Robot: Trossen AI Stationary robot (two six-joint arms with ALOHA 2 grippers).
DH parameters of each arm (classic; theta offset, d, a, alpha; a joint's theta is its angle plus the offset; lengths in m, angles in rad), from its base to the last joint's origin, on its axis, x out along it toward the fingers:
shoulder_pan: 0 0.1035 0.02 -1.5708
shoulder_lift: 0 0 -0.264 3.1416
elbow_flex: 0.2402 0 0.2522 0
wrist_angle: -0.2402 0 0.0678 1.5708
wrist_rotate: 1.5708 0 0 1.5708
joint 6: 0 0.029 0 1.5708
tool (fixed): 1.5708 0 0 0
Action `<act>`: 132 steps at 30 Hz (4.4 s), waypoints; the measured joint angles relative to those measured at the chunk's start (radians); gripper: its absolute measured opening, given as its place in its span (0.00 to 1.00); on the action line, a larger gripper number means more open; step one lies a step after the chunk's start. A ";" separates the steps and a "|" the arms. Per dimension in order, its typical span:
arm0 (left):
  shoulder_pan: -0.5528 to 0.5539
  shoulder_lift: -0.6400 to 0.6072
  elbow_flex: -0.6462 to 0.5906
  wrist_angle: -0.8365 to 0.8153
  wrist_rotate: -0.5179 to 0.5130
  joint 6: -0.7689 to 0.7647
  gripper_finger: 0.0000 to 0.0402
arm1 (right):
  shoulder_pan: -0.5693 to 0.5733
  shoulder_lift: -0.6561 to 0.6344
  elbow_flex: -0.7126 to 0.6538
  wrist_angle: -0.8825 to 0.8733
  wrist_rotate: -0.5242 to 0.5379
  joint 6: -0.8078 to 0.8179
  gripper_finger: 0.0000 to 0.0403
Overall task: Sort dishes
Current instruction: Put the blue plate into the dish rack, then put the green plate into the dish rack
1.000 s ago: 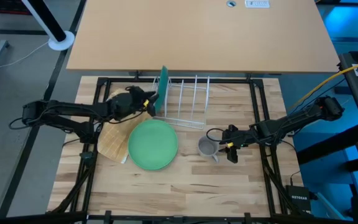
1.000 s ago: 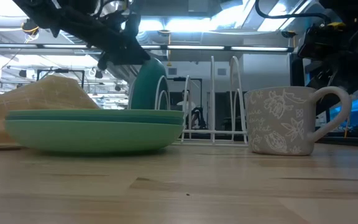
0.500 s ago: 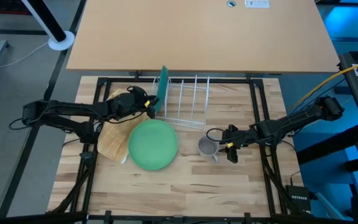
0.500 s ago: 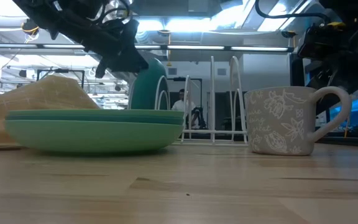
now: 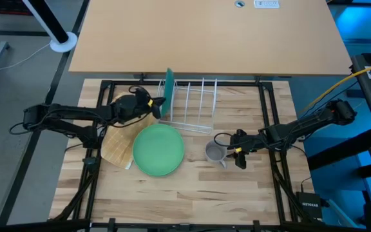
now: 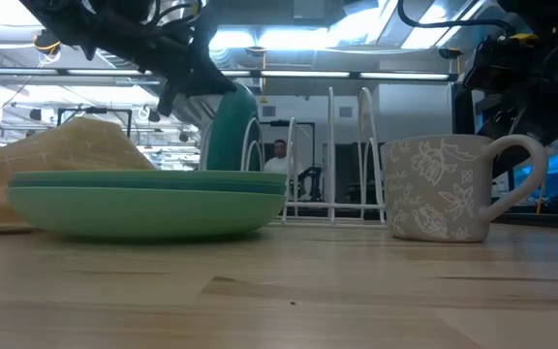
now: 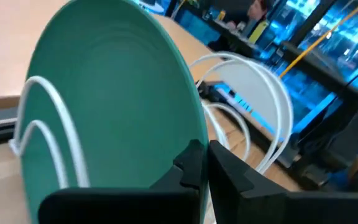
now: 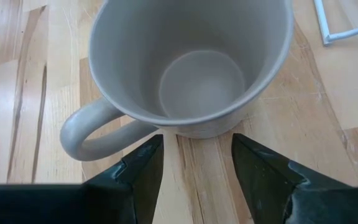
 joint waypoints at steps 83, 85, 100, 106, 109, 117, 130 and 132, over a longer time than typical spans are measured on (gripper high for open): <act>-0.373 -0.275 -0.001 -0.553 0.416 -0.142 0.01 | 0.000 0.000 0.000 0.000 0.000 0.000 0.48; -0.437 -0.236 -0.001 -0.512 0.399 -0.144 0.01 | 0.000 0.000 0.000 0.000 0.000 0.000 0.48; -0.562 0.097 0.000 -0.205 0.320 -0.221 0.15 | 0.000 0.000 0.000 0.000 -0.045 0.000 0.48; -0.580 0.155 0.000 -0.206 0.311 -0.179 0.36 | 0.000 0.000 0.000 0.000 -0.045 0.022 0.48; -0.611 0.158 0.000 -0.206 0.311 -0.085 0.41 | 0.000 0.000 0.000 0.000 -0.045 0.026 0.48; -0.706 0.160 0.000 -0.213 0.305 0.016 0.43 | 0.000 0.000 0.000 0.000 -0.045 0.027 0.48; -0.773 0.301 0.001 -0.264 0.226 0.095 0.42 | 0.000 0.000 0.000 0.007 -0.025 0.027 0.48; -0.772 0.324 0.002 -0.271 0.204 0.103 0.42 | 0.000 0.000 0.000 0.007 -0.025 0.027 0.48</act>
